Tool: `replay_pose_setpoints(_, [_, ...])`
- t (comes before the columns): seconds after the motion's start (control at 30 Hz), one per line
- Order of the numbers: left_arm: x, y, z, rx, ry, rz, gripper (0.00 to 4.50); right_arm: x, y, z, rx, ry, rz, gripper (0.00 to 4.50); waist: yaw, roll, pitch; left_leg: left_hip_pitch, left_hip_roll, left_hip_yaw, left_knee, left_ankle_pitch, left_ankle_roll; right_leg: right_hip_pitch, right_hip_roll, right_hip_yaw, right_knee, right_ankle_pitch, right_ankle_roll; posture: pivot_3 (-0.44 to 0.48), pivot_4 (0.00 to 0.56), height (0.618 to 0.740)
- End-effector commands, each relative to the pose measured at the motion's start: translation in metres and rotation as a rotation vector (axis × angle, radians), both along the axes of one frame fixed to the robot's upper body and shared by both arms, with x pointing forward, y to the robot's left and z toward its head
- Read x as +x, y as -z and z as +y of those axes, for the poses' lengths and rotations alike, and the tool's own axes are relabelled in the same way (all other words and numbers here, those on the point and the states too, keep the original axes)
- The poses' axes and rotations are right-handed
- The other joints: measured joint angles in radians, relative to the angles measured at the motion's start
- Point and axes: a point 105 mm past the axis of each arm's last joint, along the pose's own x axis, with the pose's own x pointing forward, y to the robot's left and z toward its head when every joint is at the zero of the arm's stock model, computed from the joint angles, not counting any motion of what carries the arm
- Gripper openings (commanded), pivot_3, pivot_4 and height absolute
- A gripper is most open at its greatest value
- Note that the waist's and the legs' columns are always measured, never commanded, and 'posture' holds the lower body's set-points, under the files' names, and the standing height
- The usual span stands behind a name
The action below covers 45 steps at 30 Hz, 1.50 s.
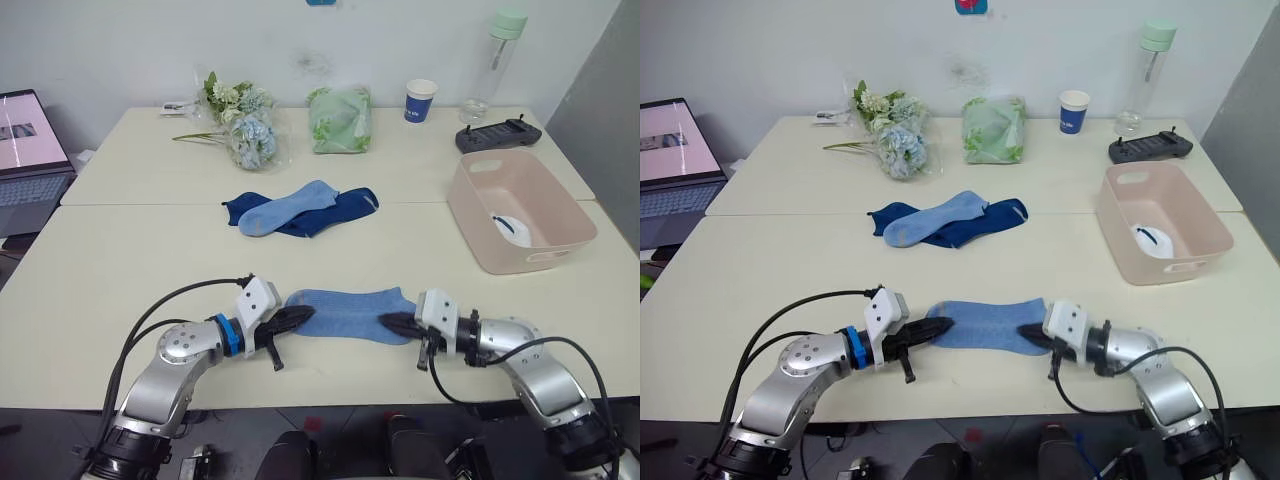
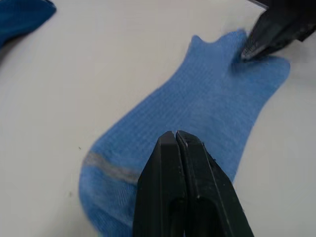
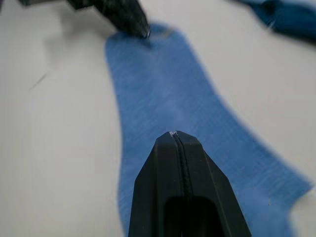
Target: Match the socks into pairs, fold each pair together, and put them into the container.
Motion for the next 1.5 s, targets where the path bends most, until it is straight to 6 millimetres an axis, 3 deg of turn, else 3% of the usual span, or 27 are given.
replay_pose_setpoints(0.03, [0.001,0.005,0.009,0.067,-0.030,-0.015,0.02,0.004,-0.007,-0.009,-0.032,0.013,-0.052,0.00,0.000,0.000,0.000,0.000,0.000,0.000,0.000,0.000,0.000,0.000,0.000,0.000,0.000,0.000,0.000,0.000,0.150,0.740])
replay_pose_setpoints(0.2, [-0.002,0.005,0.022,0.076,-0.050,-0.023,0.02,0.010,-0.014,-0.041,-0.090,0.049,-0.077,0.00,0.000,0.000,0.000,0.001,0.000,0.000,0.000,0.000,0.000,0.001,0.000,0.000,0.000,0.000,0.000,0.000,0.150,0.740])
replay_pose_setpoints(0.3, [-0.006,-0.014,0.015,-0.046,-0.055,-0.030,0.02,0.015,-0.036,-0.044,-0.005,0.068,-0.066,0.00,-0.002,0.000,0.000,0.001,0.001,0.000,0.000,0.000,0.000,0.001,0.000,0.000,0.000,0.000,0.000,0.000,0.150,0.740])
replay_pose_setpoints(0.43, [-0.008,-0.026,0.014,-0.131,-0.080,-0.014,0.02,0.016,-0.049,-0.045,0.064,0.097,-0.042,0.00,-0.002,0.000,0.000,0.000,0.003,-0.001,0.000,0.000,0.000,0.000,0.000,-0.001,0.000,0.000,0.000,0.000,0.150,0.740])
replay_pose_setpoints(0.47, [-0.007,-0.031,0.018,-0.165,-0.117,-0.005,0.00,0.017,-0.054,-0.049,0.077,0.126,-0.048,0.18,-0.001,0.000,0.000,0.000,0.003,-0.001,0.000,0.000,0.001,0.000,0.000,-0.001,0.000,0.000,0.000,0.000,0.150,0.740])
replay_pose_setpoints(0.6, [0.013,-0.037,0.049,-0.259,-0.360,-0.002,0.92,0.017,-0.045,-0.063,0.147,0.281,0.068,1.29,0.003,0.000,0.000,0.000,0.004,-0.001,0.000,0.000,0.000,0.000,0.000,-0.001,0.000,0.000,0.000,0.000,0.150,0.740])
replay_pose_setpoints(0.8, [0.016,-0.032,0.041,-0.254,-0.333,0.062,2.79,0.017,-0.039,-0.059,0.151,0.314,0.069,1.30,0.003,0.000,0.000,0.000,0.001,-0.001,0.000,0.000,0.000,0.000,0.000,0.000,0.000,0.000,0.000,0.000,0.150,0.740])
replay_pose_setpoints(0.9, [0.017,-0.025,0.027,-0.242,-0.259,0.118,2.79,0.014,-0.031,-0.057,0.176,0.320,0.129,1.30,0.003,0.000,0.000,0.000,0.000,-0.001,0.000,0.000,0.000,0.000,0.000,-0.001,0.000,0.000,0.000,0.000,0.150,0.740])
replay_pose_setpoints(1.03, [0.018,-0.011,0.026,-0.169,-0.246,0.137,2.79,0.009,-0.018,-0.056,0.167,0.307,0.180,1.30,0.002,0.000,0.000,0.000,0.000,-0.001,0.000,0.000,0.000,0.000,0.000,-0.001,0.000,0.000,0.000,0.000,0.150,0.740])
replay_pose_setpoints(1.3, [0.020,0.004,0.018,-0.129,-0.210,0.141,2.79,0.002,-0.015,-0.043,0.178,0.273,0.221,1.30,0.003,0.000,-0.001,0.000,0.000,-0.001,0.000,0.000,0.000,0.001,0.000,0.000,0.000,0.000,0.000,0.000,0.150,0.740])
replay_pose_setpoints(1.4, [0.018,0.005,0.016,-0.135,-0.208,0.138,2.23,0.005,-0.016,-0.036,0.191,0.270,0.213,1.30,0.004,0.000,-0.001,0.000,0.001,-0.001,0.000,0.000,0.000,0.001,-0.001,0.000,0.000,0.000,0.000,0.000,0.150,0.740])
replay_pose_setpoints(1.47, [0.017,0.004,0.015,-0.141,-0.208,0.141,1.62,0.006,-0.018,-0.035,0.214,0.275,0.221,1.30,0.004,0.001,-0.001,0.000,0.001,-0.001,0.000,0.000,0.000,0.001,-0.001,0.000,0.000,0.000,0.000,0.000,0.150,0.740])
replay_pose_setpoints(1.5, [0.015,0.004,0.016,-0.144,-0.207,0.142,1.30,0.007,-0.020,-0.035,0.226,0.275,0.224,1.01,0.004,0.001,-0.001,0.000,0.001,-0.001,0.000,0.000,0.000,0.001,-0.001,0.000,0.000,0.000,0.000,0.000,0.150,0.740])
